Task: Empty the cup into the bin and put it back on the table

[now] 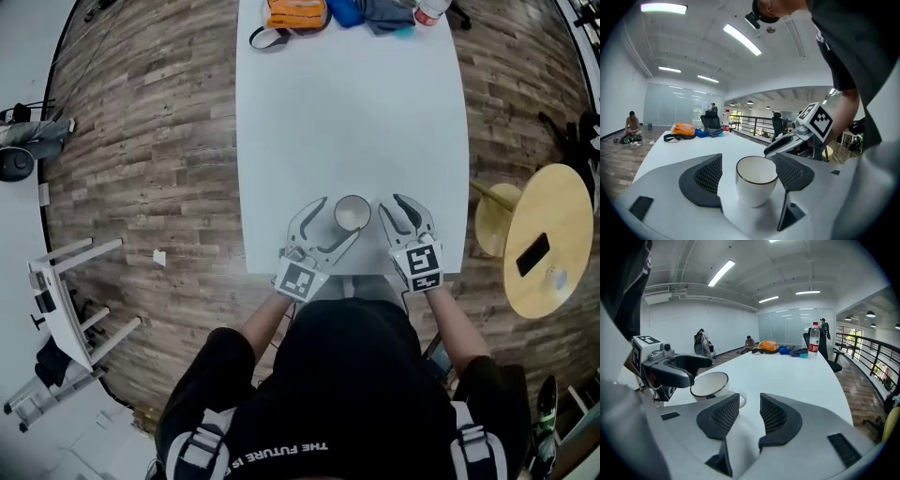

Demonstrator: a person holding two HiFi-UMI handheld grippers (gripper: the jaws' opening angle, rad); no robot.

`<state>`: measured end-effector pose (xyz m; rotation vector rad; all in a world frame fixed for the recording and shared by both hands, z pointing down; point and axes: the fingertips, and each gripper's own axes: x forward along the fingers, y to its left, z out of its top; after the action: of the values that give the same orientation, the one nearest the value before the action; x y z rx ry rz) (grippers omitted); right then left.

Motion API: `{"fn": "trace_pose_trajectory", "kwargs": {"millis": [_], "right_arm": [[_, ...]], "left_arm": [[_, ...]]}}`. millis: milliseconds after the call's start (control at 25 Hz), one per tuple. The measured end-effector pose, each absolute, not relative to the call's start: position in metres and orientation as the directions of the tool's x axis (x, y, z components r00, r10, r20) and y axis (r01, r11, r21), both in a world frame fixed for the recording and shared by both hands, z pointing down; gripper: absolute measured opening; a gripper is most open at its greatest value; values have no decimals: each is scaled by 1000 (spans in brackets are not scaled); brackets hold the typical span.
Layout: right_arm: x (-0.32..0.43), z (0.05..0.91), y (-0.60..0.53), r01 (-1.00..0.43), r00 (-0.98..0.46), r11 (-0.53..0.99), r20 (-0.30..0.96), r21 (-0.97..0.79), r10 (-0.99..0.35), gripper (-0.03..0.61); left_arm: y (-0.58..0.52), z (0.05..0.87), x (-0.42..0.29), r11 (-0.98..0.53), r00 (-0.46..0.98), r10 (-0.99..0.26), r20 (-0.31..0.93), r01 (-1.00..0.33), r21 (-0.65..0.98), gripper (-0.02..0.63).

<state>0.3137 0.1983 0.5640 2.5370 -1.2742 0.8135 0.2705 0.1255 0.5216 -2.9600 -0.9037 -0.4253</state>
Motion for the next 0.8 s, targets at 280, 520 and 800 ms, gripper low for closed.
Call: {"fn": "trace_pose_trajectory", "kwargs": {"millis": [280,520,800], "right_arm": [[317,604,190,-835,415,-546,572,-70,-708,126],[321,612,173,-871,405,-491,537,-22,-740,126],[337,611,163,-883,420,-469,438,-4,-795,126]], "left_arm": [[140,563,262,-786,748,589,307,619,-1,356],[141,591,273,-761,714,617,330,649,20,364],[147,603,281,-733,672,660,337,674,93,362]]}}
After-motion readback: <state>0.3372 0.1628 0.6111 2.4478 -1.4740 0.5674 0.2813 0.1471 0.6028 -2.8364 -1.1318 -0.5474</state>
